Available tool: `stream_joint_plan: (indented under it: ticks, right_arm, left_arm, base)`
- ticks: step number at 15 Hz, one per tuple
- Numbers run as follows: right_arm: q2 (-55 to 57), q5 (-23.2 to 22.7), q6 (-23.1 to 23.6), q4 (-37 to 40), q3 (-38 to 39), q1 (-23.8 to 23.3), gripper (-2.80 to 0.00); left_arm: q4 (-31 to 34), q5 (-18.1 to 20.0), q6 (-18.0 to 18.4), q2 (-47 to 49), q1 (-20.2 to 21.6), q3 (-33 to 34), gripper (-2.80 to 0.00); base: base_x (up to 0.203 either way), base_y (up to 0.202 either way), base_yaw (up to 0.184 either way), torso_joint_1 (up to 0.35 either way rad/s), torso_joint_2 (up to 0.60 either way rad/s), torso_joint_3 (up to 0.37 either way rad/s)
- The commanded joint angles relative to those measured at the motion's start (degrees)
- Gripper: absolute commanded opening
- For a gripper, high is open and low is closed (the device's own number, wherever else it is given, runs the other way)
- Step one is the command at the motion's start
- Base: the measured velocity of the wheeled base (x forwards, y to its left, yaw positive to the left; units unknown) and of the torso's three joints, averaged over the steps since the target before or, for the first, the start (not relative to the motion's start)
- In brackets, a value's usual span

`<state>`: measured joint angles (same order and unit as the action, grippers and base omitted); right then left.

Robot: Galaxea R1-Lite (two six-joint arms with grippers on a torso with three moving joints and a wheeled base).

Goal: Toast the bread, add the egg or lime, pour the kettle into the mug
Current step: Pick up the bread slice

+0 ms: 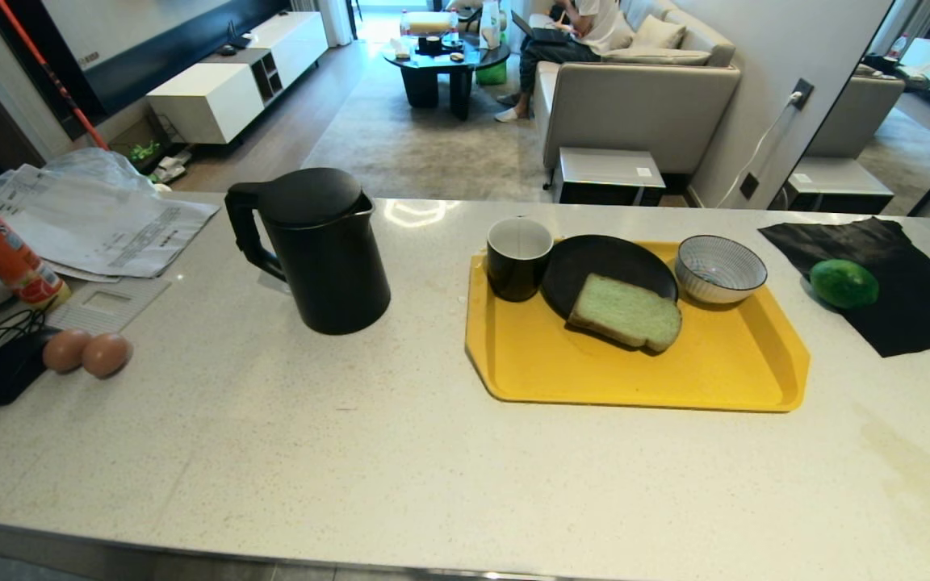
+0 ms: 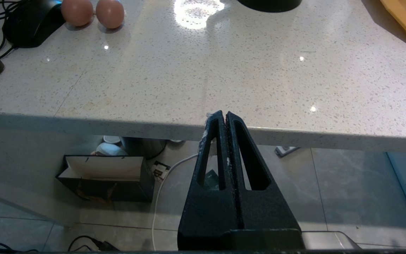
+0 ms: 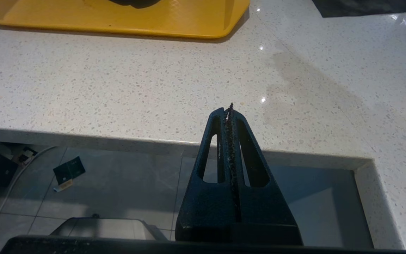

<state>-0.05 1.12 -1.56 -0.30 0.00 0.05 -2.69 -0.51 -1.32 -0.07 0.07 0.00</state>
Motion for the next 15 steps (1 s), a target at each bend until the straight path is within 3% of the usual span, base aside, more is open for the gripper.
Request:
stream_joint_plan:
  ticks: [1,12,15]
  right_arm:
    - [0.05,0.02,-0.02,-0.05,0.00,0.04,-2.80]
    - [0.05,-0.07,0.22,-0.13,-0.01,-0.04,-2.80]
    - [0.05,-0.50,0.07,0.28,-3.36,0.00,-2.80]
  left_arm:
    - [-0.03,-0.02,0.00,-0.10,0.01,0.97,-2.80]
    - [-0.03,-0.02,0.00,-0.10,0.01,0.97,-2.80]
    - [-0.03,-0.02,0.00,-0.10,0.01,0.97,-2.80]
  base:
    - [0.000,0.000,0.000,0.000,0.00,0.000]
    - [0.000,0.000,0.000,0.000,0.00,0.000]
    - [0.000,0.000,0.000,0.000,0.00,0.000]
